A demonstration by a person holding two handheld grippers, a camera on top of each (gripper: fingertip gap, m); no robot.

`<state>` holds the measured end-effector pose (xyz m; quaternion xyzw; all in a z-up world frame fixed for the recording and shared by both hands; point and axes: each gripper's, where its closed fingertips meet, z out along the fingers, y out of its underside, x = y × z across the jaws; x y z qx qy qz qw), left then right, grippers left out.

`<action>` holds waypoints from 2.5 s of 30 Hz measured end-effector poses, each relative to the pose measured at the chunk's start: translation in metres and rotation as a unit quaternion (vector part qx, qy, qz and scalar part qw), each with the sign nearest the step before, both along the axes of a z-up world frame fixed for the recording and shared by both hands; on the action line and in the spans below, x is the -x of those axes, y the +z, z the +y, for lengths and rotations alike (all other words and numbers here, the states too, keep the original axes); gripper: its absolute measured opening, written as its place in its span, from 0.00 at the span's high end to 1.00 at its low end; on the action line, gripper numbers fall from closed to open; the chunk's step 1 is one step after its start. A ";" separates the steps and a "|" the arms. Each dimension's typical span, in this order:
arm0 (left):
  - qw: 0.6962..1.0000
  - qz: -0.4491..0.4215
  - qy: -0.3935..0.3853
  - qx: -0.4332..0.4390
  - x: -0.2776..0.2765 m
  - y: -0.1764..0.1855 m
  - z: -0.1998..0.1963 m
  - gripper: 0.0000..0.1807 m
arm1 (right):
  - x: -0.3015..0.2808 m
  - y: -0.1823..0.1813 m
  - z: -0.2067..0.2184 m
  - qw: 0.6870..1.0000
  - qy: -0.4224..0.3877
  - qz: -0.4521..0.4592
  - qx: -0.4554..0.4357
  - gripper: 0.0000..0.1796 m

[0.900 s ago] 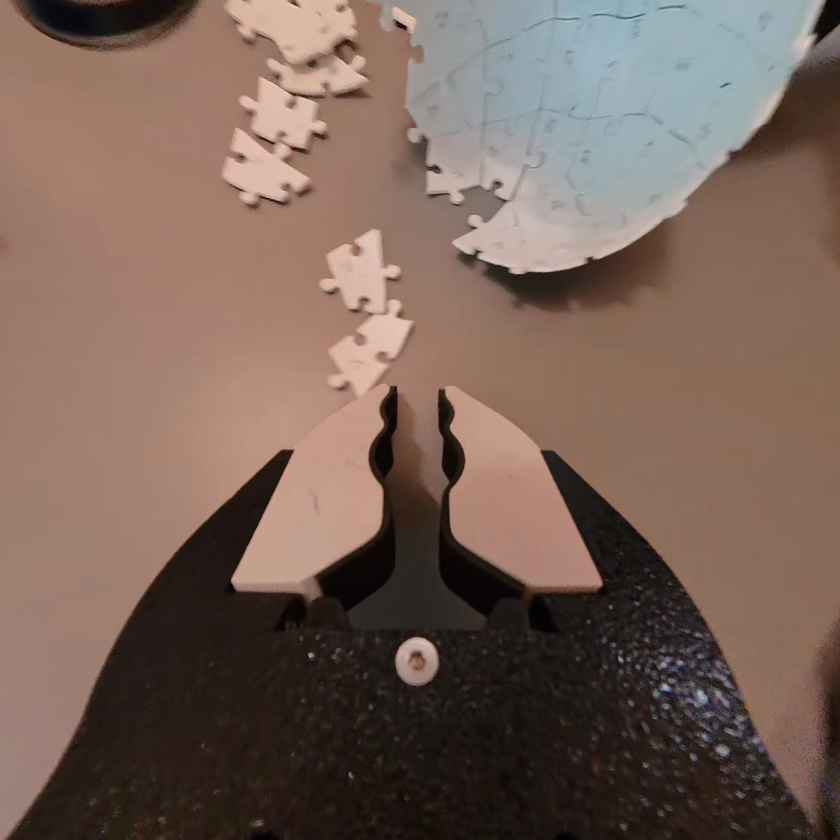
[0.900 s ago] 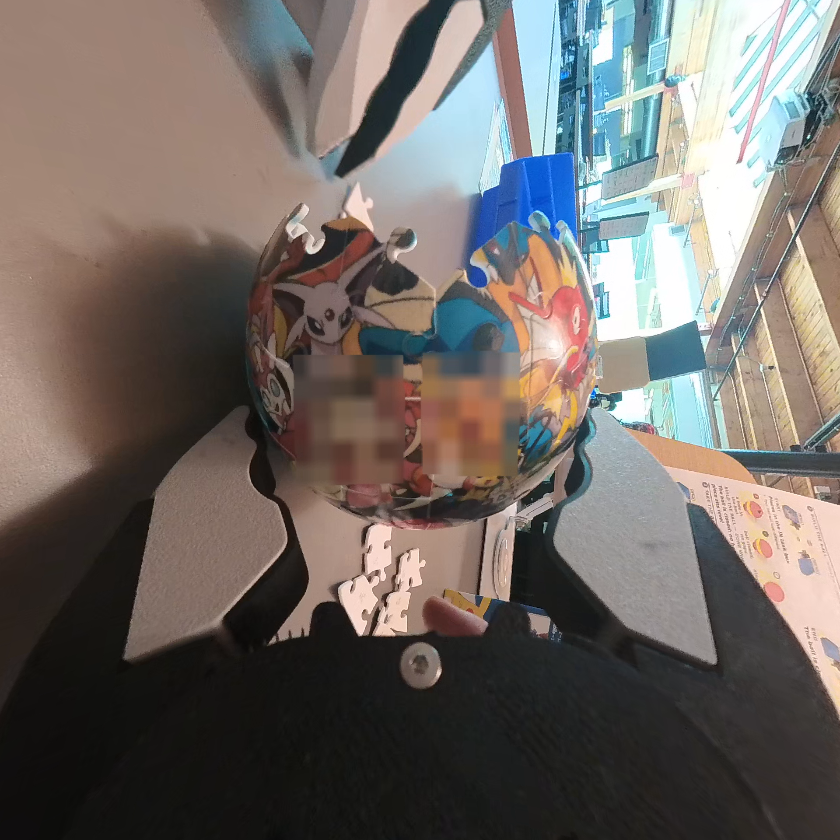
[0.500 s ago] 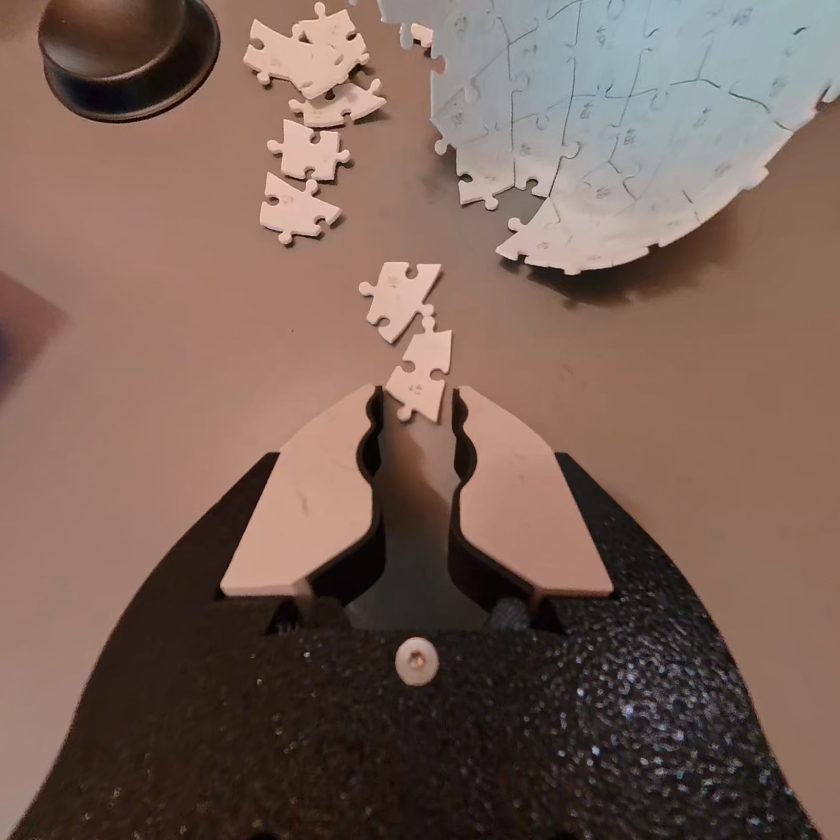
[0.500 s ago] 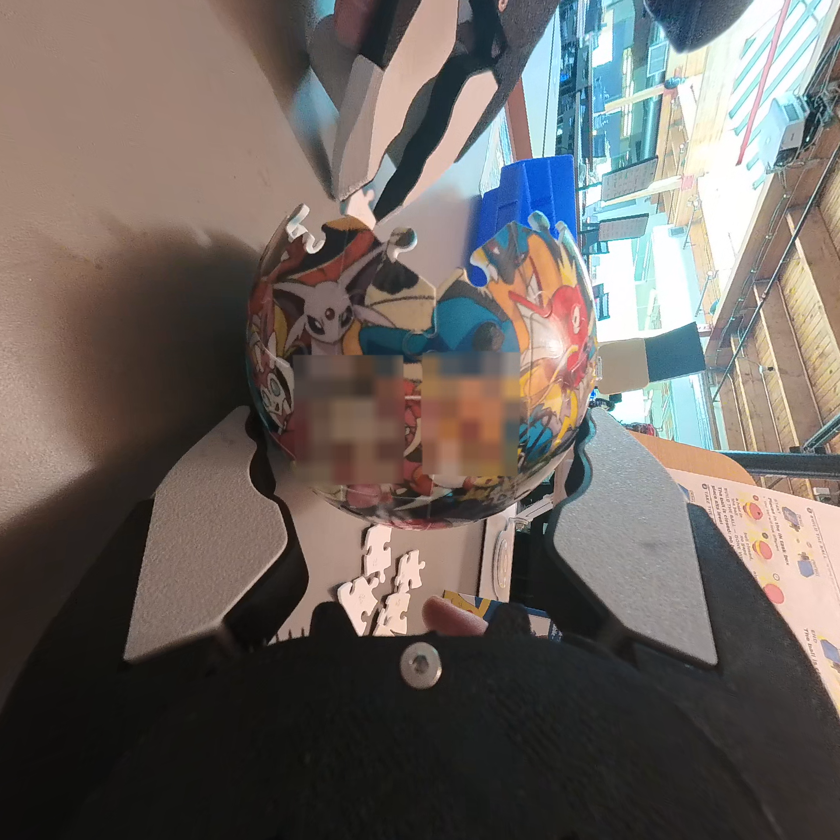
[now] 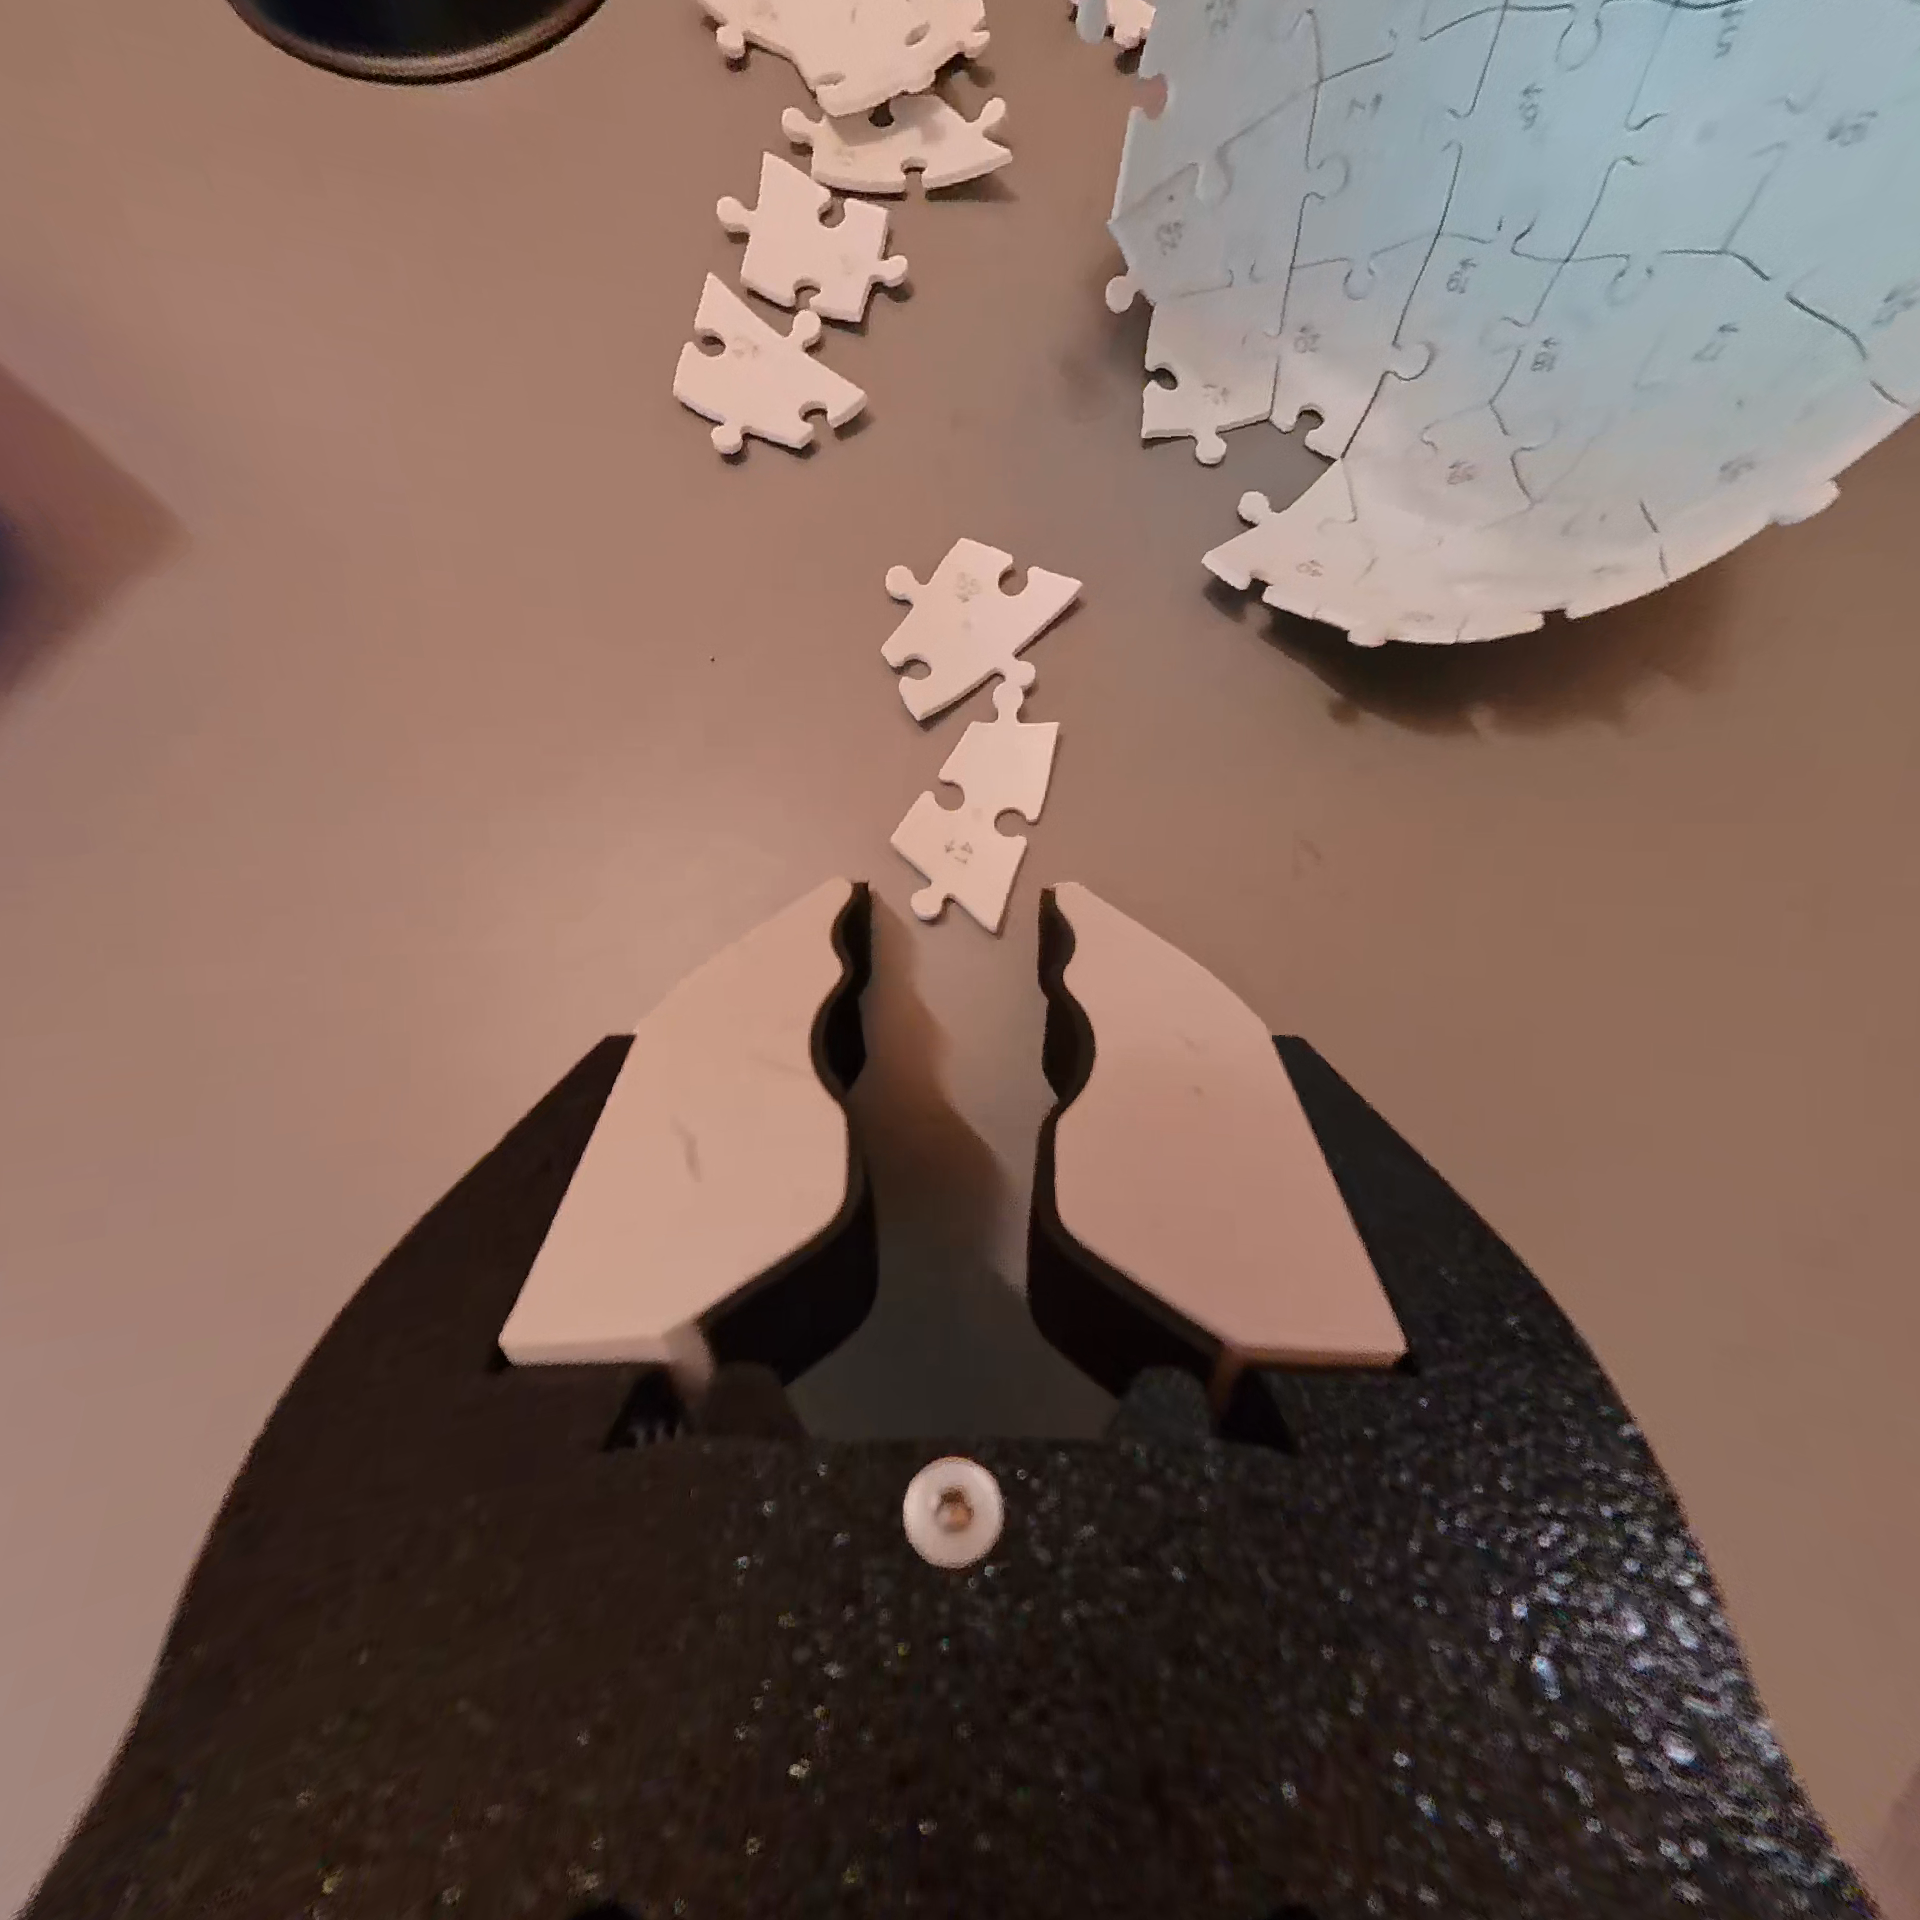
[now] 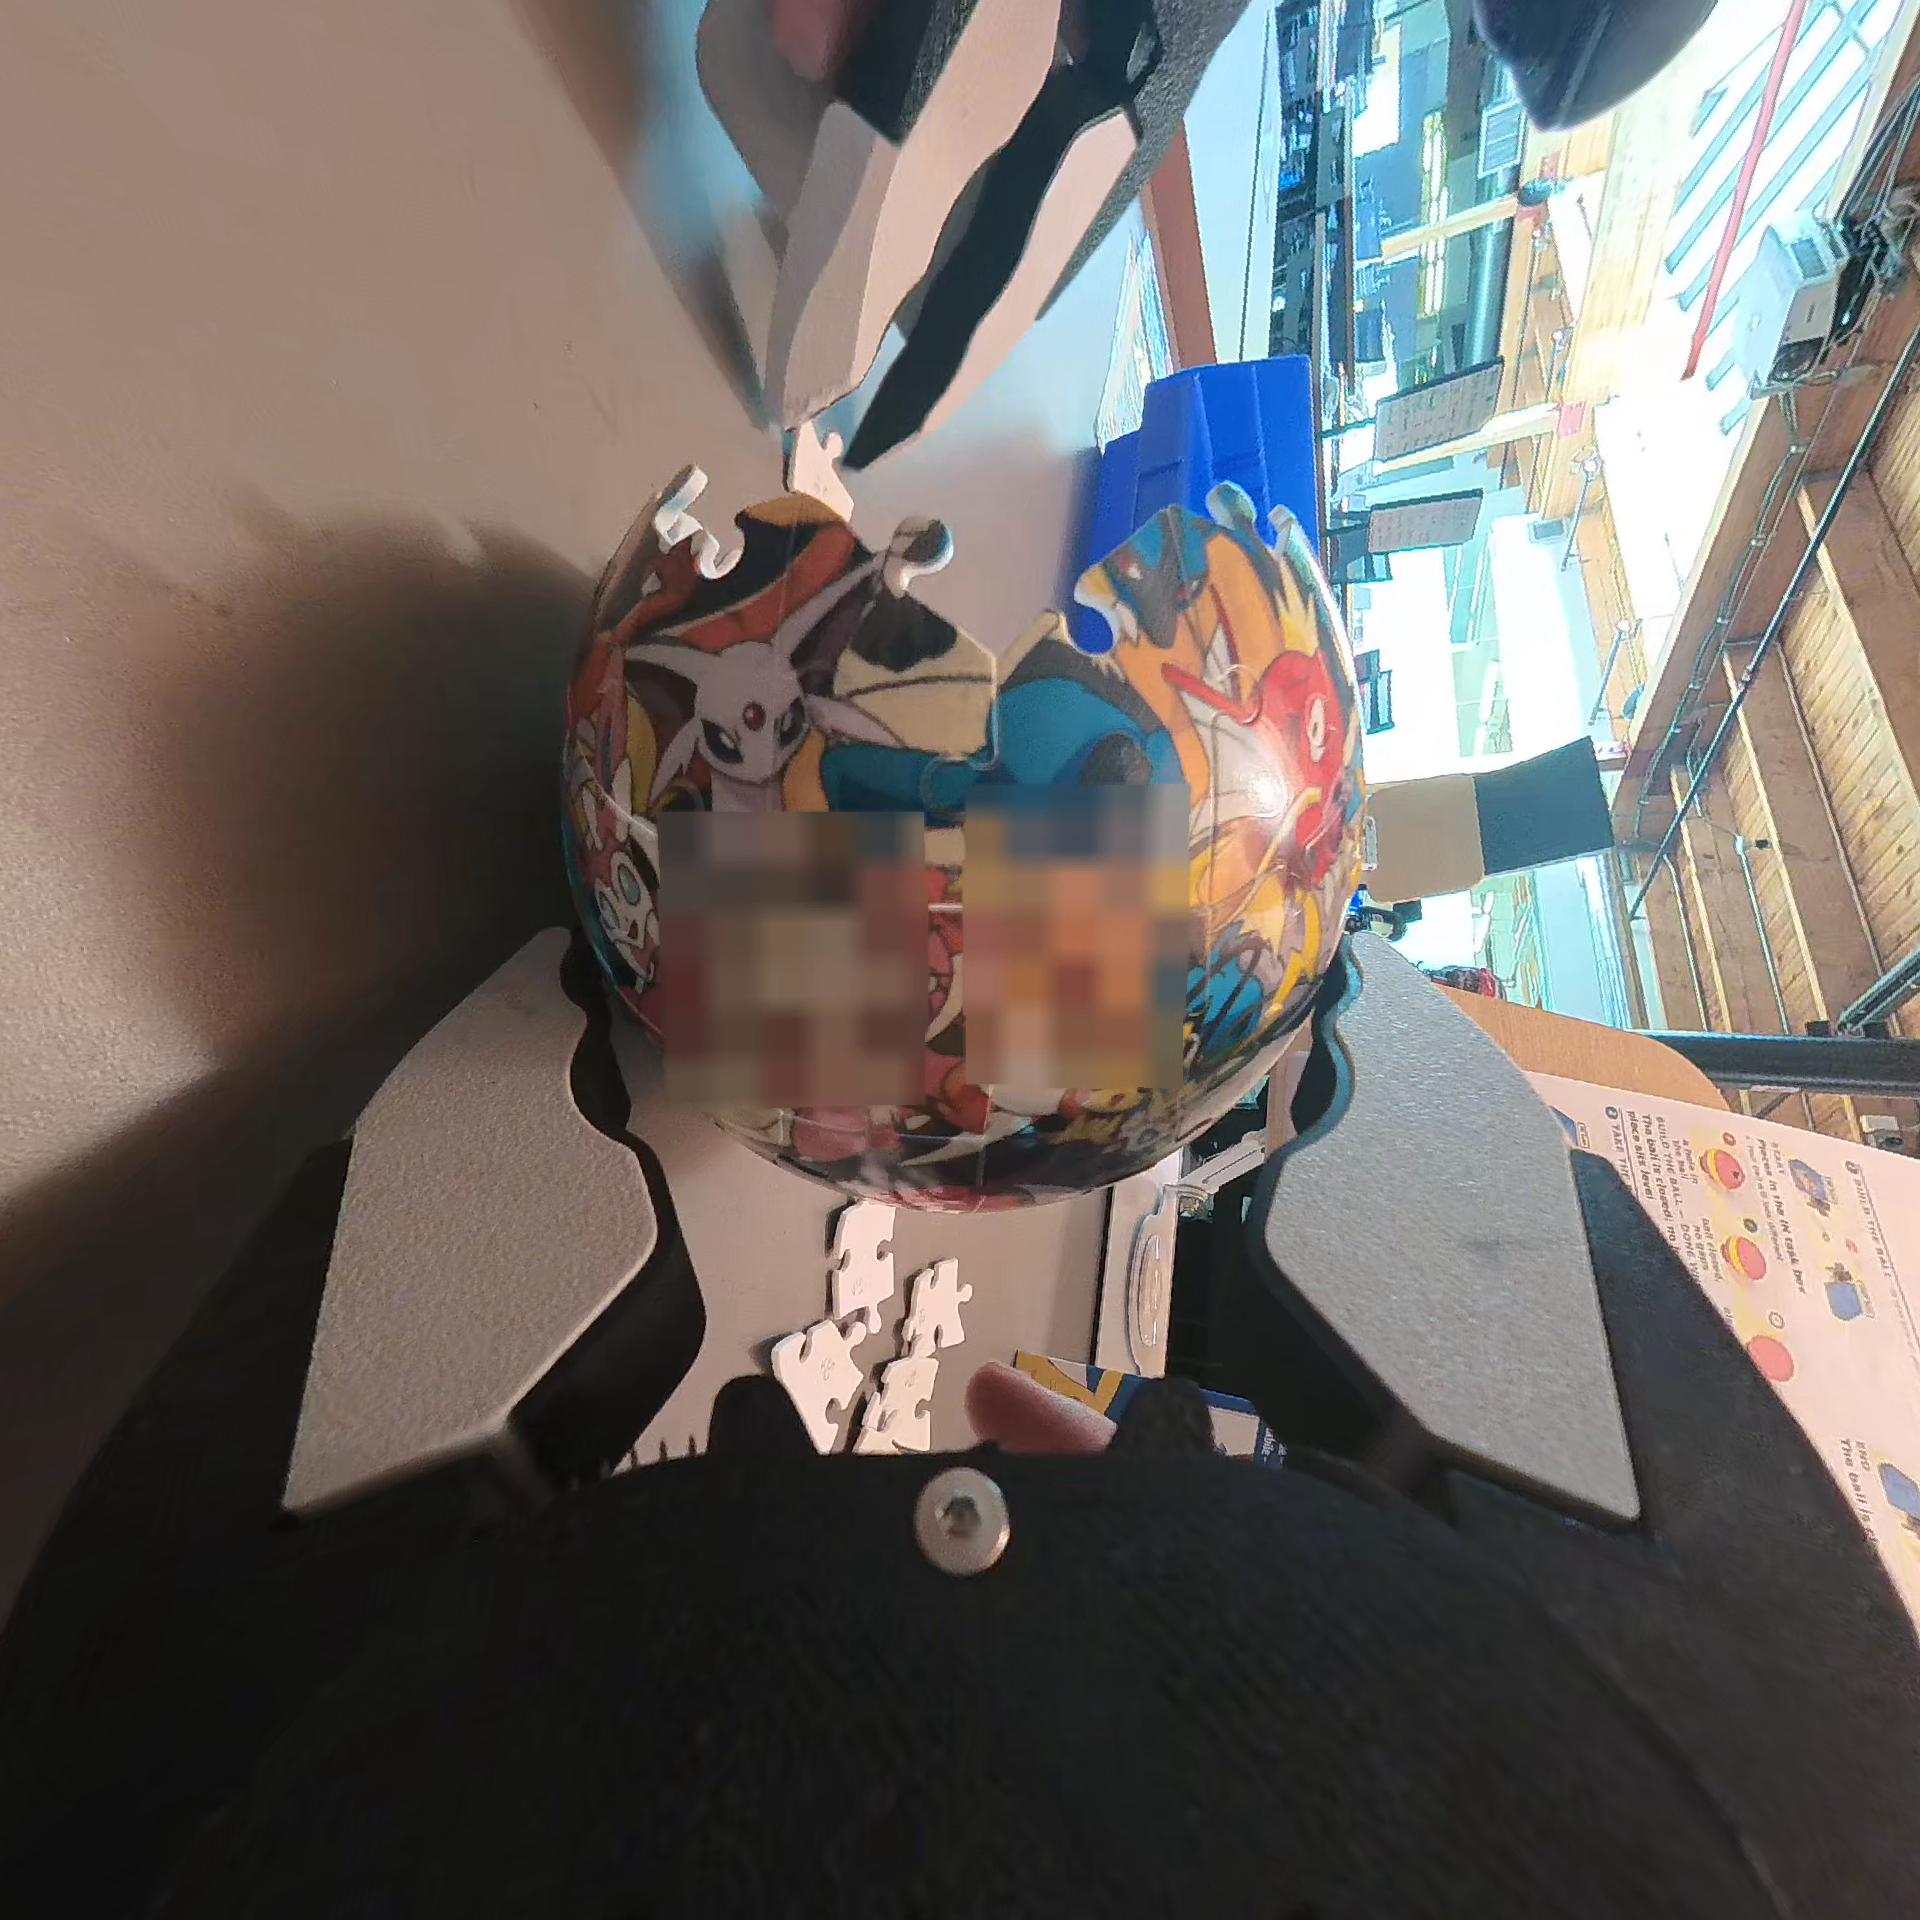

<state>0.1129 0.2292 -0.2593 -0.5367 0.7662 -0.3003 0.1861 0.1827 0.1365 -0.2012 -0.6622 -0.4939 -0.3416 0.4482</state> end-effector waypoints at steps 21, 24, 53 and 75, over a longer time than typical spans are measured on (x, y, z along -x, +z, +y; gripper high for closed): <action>0.998 -0.043 -0.026 -0.029 -0.004 0.013 -0.001 0.91 | 0.001 0.000 0.000 1.000 0.000 0.000 0.000 0.30; 0.995 -0.070 -0.066 -0.040 -0.009 0.027 -0.008 0.91 | 0.001 0.000 0.000 1.000 0.001 0.001 0.001 0.30; 0.952 -0.047 -0.303 0.008 -0.054 0.016 -0.072 0.91 | -0.002 0.001 -0.001 1.000 -0.001 0.002 0.000 0.30; 0.960 -0.073 -0.265 0.047 -0.060 0.023 -0.067 0.88 | -0.001 0.002 -0.001 1.000 -0.001 -0.001 0.000 0.30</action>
